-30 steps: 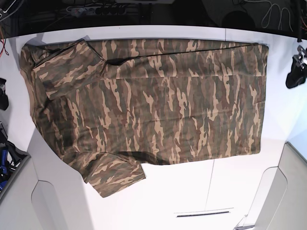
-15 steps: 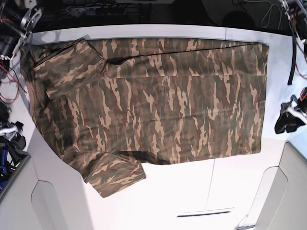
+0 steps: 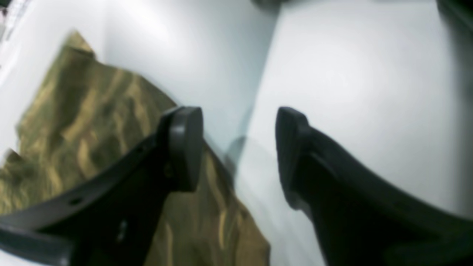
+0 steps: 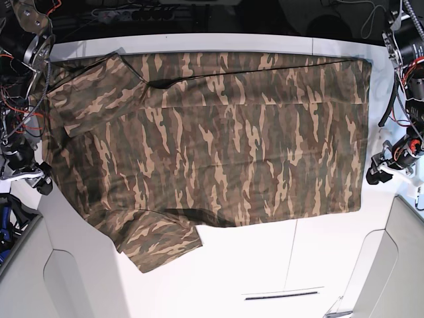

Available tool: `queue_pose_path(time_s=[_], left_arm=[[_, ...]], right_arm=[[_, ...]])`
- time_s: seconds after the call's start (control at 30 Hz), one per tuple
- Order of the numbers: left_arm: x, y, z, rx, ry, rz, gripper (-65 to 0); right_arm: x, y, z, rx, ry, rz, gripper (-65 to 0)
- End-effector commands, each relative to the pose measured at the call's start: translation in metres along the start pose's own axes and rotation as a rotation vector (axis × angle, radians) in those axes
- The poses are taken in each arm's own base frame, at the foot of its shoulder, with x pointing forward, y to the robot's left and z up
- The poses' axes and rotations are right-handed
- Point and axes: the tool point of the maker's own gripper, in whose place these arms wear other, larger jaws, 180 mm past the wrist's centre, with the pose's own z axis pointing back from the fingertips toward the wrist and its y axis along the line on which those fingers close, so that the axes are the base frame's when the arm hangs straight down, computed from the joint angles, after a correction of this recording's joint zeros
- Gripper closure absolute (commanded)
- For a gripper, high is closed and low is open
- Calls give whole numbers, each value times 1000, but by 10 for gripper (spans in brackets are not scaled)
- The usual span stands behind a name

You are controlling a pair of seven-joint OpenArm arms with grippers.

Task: Fold the T-shirt properly
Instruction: 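Grasp the shirt's hem corners with both grippers, then lift the hem and fold it over onto the collar half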

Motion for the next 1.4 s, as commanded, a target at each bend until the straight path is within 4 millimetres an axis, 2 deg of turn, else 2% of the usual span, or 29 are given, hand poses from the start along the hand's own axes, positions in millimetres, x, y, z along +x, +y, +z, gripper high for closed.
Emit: queue_pose_path(time_s=[0.0, 0.27, 0.43, 0.47, 0.57, 0.67, 0.73, 0.77, 1.07, 1.27, 1.37], left_arm=[[13, -1, 1, -3, -24, -7, -381], [-8, -34, -18, -69, 5, 22, -381], [-16, -50, -26, -101, 25, 35, -373], [-16, -51, -26, -104, 27, 36, -353], [-17, -56, -25, -129, 38, 18, -222], [-18, -62, -24, -165, 42, -7, -108], [-17, -63, -24, -168, 38, -3, 0], [-15, -64, -24, -174, 30, 5, 0], [11, -70, -4, -268, 17, 68, 0], [39, -85, 17, -339, 7, 27, 0], [43, -94, 30, -383, 46, -5, 0]], right_arm=[[20, 4, -1, 10, -33, 9, -314], [-8, 44, -19, 86, -7, -41, -314], [-9, 66, -28, 129, -9, -53, -314], [-9, 69, -29, 135, -10, -49, -312], [-5, 75, -31, 147, -10, -39, -293], [-6, 78, -32, 151, -2, -25, -166], [-7, 79, -32, 154, 3, -20, -54], [-7, 80, -32, 154, 3, -19, 0], [-2, 84, -27, 167, 56, 36, 0], [21, 95, -9, 191, 91, 116, 0], [36, 99, 8, 232, 73, 130, 0]])
